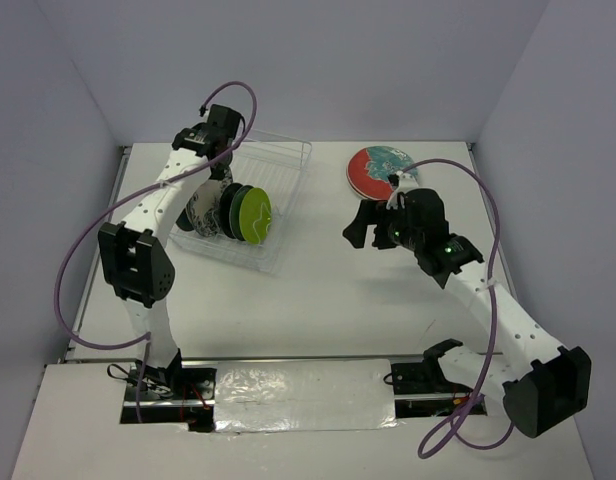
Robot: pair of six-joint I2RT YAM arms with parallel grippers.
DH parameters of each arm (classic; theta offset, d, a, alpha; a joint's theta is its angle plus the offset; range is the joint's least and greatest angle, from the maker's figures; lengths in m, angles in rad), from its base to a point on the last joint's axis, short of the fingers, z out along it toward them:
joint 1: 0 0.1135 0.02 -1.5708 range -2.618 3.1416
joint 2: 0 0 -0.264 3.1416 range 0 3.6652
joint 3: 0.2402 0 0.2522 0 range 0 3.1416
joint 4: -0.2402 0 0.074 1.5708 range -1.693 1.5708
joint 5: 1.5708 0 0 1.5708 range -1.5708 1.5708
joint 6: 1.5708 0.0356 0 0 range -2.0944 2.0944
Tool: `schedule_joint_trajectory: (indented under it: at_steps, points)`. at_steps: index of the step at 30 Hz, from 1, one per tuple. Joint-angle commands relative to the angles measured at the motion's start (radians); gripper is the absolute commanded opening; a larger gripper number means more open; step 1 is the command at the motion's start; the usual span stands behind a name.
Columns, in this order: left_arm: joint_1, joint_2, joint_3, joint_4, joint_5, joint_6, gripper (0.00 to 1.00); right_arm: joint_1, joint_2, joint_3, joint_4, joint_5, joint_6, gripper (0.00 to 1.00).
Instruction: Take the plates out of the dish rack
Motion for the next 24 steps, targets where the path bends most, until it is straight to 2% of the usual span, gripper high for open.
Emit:
schedule_joint_trajectory:
  at_steps: [1,3,10,13,14,15,24]
  points:
    - [0.019,-0.003,-0.009,0.004,-0.009,0.013,0.47,0.022,-0.028,0.012,0.035,0.014,0.004,0.99]
    - [0.017,-0.008,-0.015,0.001,-0.003,0.017,0.37,0.034,-0.036,0.011,0.033,0.025,0.007,0.99]
    - [0.019,-0.022,-0.046,-0.037,0.006,0.025,0.23,0.049,-0.076,0.012,0.021,0.043,0.021,0.99]
    - [0.017,-0.039,-0.044,-0.05,-0.011,0.022,0.12,0.056,-0.096,0.011,0.018,0.049,0.027,0.99]
    - [0.019,-0.046,-0.04,-0.05,-0.015,0.026,0.03,0.059,-0.097,0.011,0.016,0.049,0.029,0.99]
    - [0.017,-0.051,-0.031,-0.053,-0.015,0.031,0.0,0.059,-0.102,0.011,0.016,0.051,0.029,0.99]
    - [0.011,-0.1,0.02,-0.07,-0.029,0.062,0.0,0.063,-0.143,0.009,0.012,0.048,0.045,0.99]
